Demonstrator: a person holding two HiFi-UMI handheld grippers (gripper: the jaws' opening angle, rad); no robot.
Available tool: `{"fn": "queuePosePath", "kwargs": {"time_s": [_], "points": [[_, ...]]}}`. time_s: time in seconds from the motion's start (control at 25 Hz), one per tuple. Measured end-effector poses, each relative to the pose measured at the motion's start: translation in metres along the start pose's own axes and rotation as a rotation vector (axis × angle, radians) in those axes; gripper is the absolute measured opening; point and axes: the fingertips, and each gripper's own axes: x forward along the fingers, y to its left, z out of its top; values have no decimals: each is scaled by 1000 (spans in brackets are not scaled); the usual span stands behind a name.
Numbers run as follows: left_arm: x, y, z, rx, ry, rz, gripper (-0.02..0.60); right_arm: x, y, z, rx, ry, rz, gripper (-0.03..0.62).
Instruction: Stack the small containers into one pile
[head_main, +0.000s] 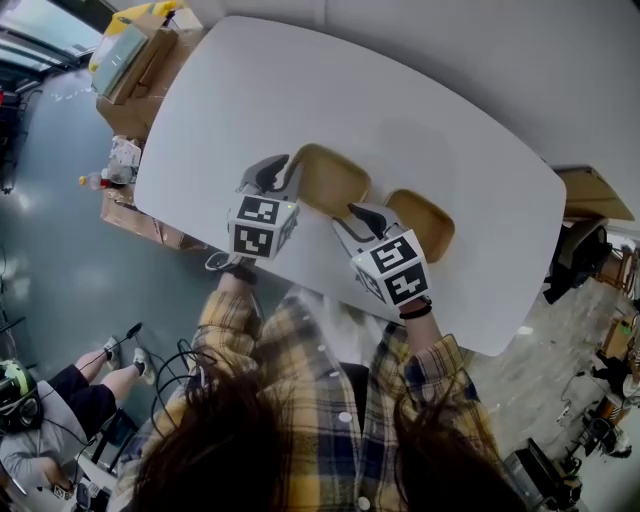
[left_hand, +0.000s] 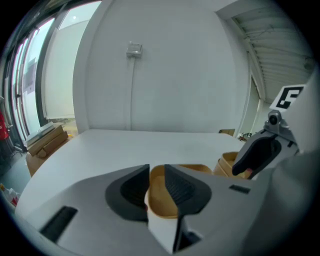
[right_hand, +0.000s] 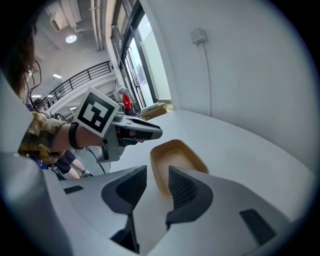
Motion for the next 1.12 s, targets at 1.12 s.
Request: {"fn": "queuePosePath", "kwargs": {"time_s": [1.12], "points": [[56,8,-68,-64,274,69,21,-17,-7,-11,-17,14,-53,132]]}}
